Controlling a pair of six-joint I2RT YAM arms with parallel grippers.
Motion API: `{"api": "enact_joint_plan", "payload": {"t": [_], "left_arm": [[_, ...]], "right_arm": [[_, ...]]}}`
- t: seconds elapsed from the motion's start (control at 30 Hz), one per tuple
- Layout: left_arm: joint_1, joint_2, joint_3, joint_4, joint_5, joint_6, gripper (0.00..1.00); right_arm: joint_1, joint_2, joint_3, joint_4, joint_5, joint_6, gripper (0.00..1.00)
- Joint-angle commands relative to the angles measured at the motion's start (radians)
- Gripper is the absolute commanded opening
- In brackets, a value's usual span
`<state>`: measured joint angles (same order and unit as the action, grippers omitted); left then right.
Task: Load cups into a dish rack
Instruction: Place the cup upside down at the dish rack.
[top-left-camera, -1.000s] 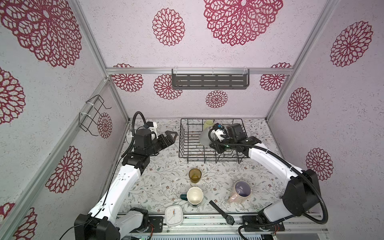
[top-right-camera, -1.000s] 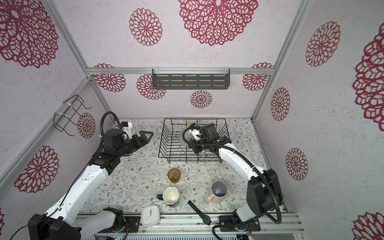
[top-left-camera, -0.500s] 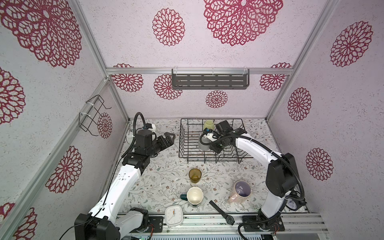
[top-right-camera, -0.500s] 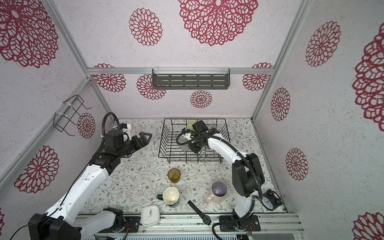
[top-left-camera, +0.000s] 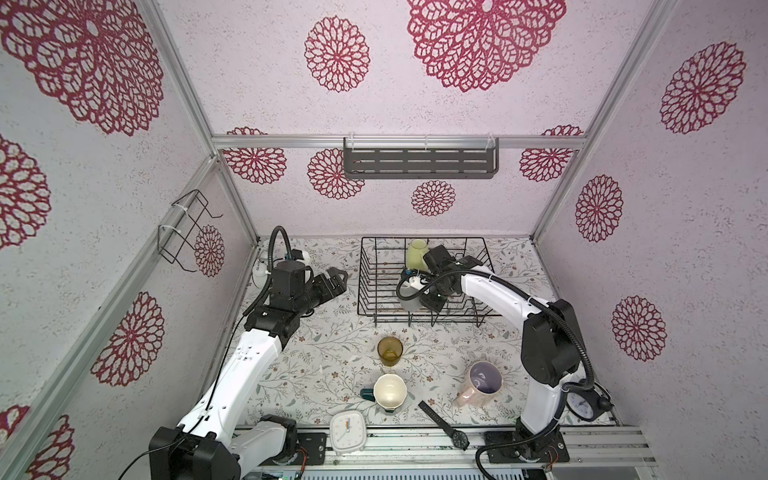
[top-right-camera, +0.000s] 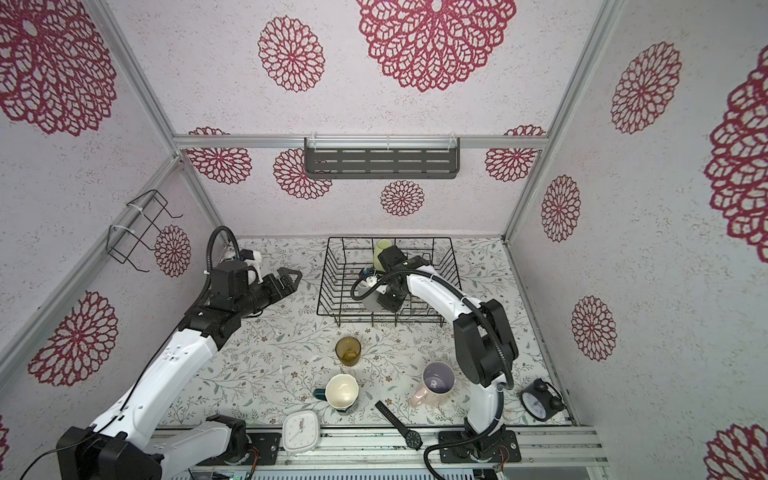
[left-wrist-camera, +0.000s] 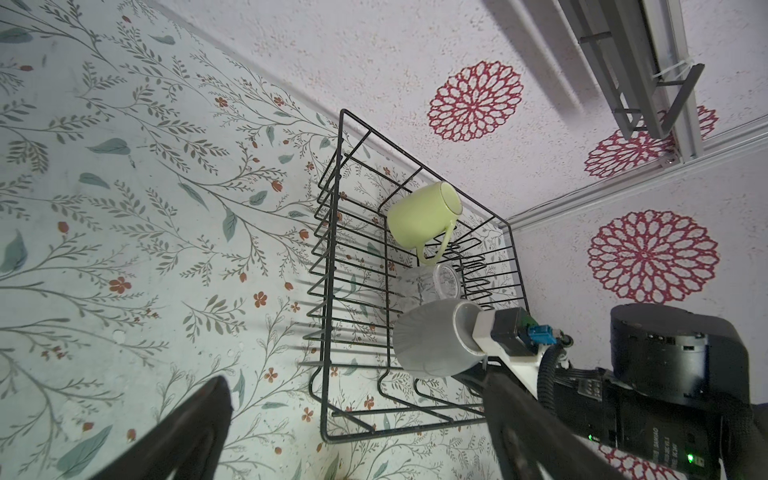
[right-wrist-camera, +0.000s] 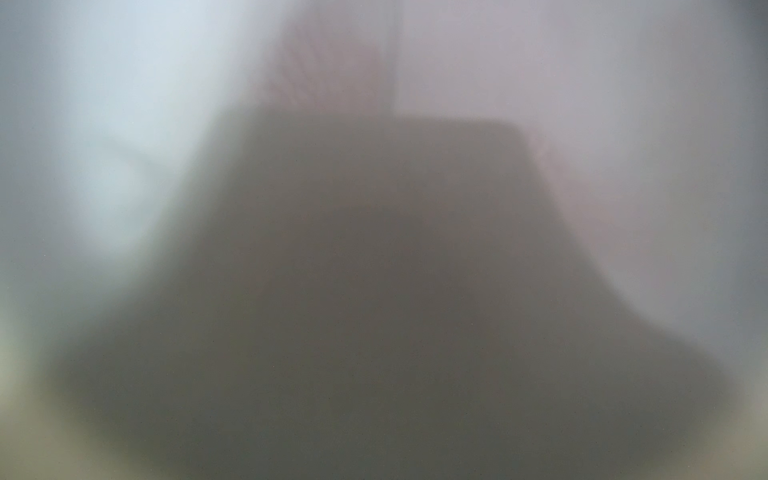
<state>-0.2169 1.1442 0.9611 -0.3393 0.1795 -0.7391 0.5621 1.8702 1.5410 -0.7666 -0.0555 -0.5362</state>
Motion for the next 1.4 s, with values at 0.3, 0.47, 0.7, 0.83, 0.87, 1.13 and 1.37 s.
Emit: {"api": "enact_joint_plan", "payload": {"t": [0.3, 0.47, 0.7, 0.83, 0.87, 1.13, 1.37], "left_arm": [[0.007, -0.015, -0.005, -0.032, -0.025, 0.027, 0.99], [0.007, -0.004, -0.009, -0.028, -0.027, 0.033, 0.99], [0.007, 0.004, 0.012, -0.036, -0.014, 0.034, 0.99], [0.007, -0.01, 0.005, -0.042, -0.02, 0.039, 0.99], [0.007, -0.013, 0.004, -0.043, -0.023, 0.039, 0.99], [0.008, -0.014, 0.0, -0.058, -0.039, 0.054, 0.99], [0.009, -0.015, -0.002, -0.063, -0.043, 0.059, 0.99]], "right_arm": [[0.005, 0.041, 0.052, -0.023, 0.078, -0.093, 0.01], [0.005, 0.055, 0.042, -0.017, 0.099, -0.093, 0.09], [-0.002, 0.036, 0.026, -0.025, 0.129, -0.095, 0.2], [-0.004, 0.03, 0.01, -0.026, 0.132, -0.094, 0.28], [-0.004, 0.03, 0.007, -0.025, 0.134, -0.094, 0.29], [-0.004, 0.048, 0.019, -0.053, 0.135, -0.098, 0.27], [-0.004, 0.028, 0.041, -0.075, 0.14, -0.096, 0.17]]}}
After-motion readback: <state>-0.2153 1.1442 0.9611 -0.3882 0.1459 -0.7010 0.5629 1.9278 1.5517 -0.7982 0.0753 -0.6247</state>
